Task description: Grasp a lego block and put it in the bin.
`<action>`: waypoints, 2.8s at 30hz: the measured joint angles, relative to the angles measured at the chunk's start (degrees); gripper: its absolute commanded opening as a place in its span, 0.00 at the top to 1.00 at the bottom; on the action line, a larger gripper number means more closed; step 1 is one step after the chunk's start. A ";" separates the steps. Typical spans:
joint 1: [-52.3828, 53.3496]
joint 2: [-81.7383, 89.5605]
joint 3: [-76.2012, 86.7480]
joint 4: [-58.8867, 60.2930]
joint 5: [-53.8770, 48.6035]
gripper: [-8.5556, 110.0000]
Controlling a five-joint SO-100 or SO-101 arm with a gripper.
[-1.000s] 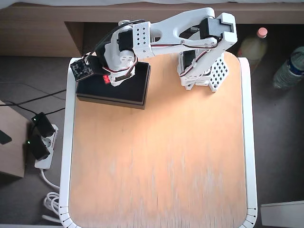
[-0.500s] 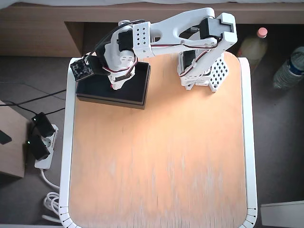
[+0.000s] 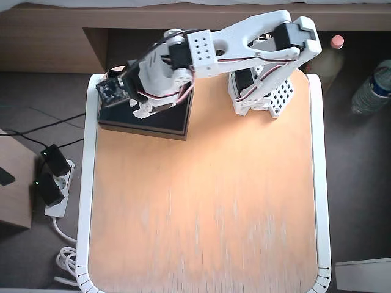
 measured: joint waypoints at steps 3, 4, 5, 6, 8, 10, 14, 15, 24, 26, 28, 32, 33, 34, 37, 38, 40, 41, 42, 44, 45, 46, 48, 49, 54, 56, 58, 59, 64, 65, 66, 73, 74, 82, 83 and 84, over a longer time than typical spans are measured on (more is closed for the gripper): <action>-3.69 2.99 0.00 0.00 -1.05 0.92; -5.10 3.87 0.00 0.00 -1.32 0.92; -6.68 4.66 0.00 0.00 -1.58 0.92; -8.44 5.36 0.00 0.00 -1.85 0.92; -12.30 6.68 0.00 0.00 -2.90 0.92; -16.79 7.82 0.00 0.00 -4.66 0.92; -26.46 11.07 0.00 0.00 -8.79 0.92; -29.09 12.30 0.26 0.00 -9.76 0.92; -52.65 30.41 15.82 0.00 -11.78 0.93; -56.25 35.07 20.74 0.00 -11.78 0.93; -59.06 39.55 26.02 0.00 -11.16 0.93; -61.70 47.55 37.18 -1.32 -10.63 0.93; -62.05 49.22 39.55 -1.85 -10.37 0.93; -62.40 50.98 42.01 -2.46 -10.02 0.93; -63.54 55.02 47.20 -3.25 -9.84 0.93; -64.07 55.72 48.25 -3.43 -9.93 0.93; -65.13 56.78 49.75 -3.43 -10.37 0.93; -65.57 57.39 50.54 -3.43 -10.55 0.93; -66.09 58.01 51.33 -3.43 -10.55 0.93; -66.80 59.24 53.00 -3.43 -10.63 0.93; -67.06 60.03 53.35 -3.43 -10.63 0.93; -67.15 60.29 53.61 -3.52 -10.63 0.93; -67.24 60.38 55.20 -3.52 -10.63 0.93; -67.24 60.38 55.90 -3.52 -10.72 0.93; -67.24 60.38 58.10 -3.52 -11.60 0.93; -67.24 60.38 58.27 -3.52 -11.60 0.93; -67.24 60.38 58.36 -3.52 -11.69 0.93; -67.24 60.38 58.36 -3.34 -12.30 0.93; -67.24 60.38 58.36 1.67 -13.71 0.93; -67.24 60.38 58.36 3.87 -13.27 0.93; -67.24 60.38 58.36 6.06 -13.18 0.93; -67.24 60.38 58.36 13.01 -19.60 0.93; -67.24 60.38 58.36 13.18 -19.95 0.93; -67.24 60.38 58.36 13.36 -20.57 0.93; -67.24 60.38 58.36 13.36 -20.57 0.93; -67.24 60.38 58.36 13.36 -20.57 0.93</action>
